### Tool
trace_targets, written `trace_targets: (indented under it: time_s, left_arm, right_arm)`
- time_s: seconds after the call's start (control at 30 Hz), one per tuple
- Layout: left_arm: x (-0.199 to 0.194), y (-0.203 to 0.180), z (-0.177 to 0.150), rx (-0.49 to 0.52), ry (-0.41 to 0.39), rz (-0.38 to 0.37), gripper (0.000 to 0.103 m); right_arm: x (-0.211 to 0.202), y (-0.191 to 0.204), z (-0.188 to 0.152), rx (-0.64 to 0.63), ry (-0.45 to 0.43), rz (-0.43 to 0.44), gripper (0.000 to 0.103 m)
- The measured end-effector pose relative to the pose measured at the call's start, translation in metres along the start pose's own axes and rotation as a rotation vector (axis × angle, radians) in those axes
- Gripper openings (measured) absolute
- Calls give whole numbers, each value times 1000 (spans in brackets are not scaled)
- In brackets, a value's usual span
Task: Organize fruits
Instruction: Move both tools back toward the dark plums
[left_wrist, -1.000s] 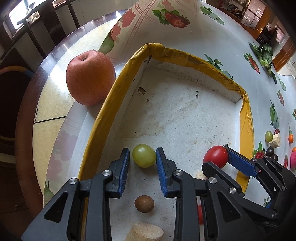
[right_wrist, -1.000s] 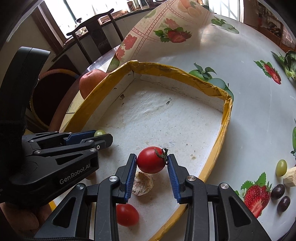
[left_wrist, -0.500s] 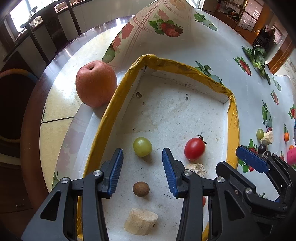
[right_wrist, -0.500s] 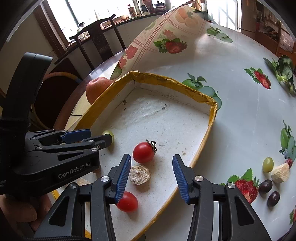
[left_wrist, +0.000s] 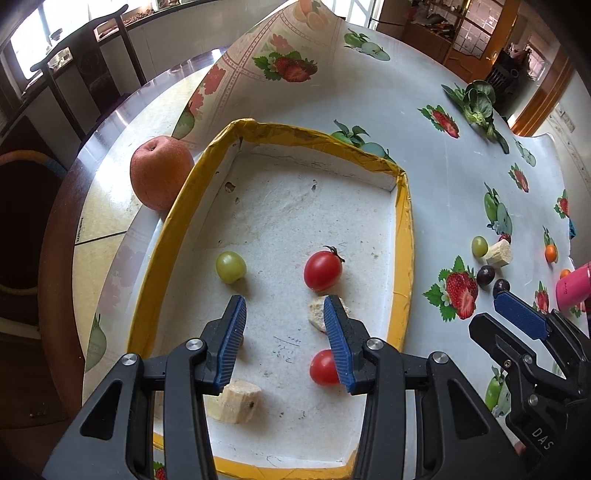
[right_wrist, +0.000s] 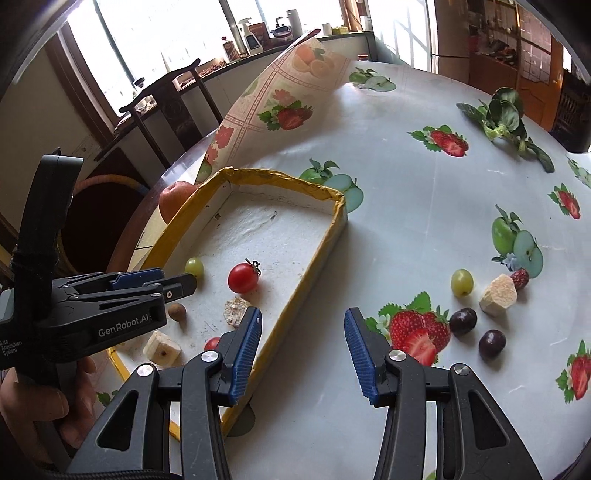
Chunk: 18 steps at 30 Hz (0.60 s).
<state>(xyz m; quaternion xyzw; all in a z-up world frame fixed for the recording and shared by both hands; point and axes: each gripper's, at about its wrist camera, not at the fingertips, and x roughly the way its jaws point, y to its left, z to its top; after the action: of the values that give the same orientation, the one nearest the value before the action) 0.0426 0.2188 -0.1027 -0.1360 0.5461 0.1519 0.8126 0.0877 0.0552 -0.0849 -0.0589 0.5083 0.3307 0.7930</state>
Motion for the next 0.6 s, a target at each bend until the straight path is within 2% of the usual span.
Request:
trace_targets:
  time_s: [0.6]
  left_arm:
    - [-15,-87,-19,120,10,-107,42]
  right_arm:
    - [-60,-95,-55,167,-23,-108,48]
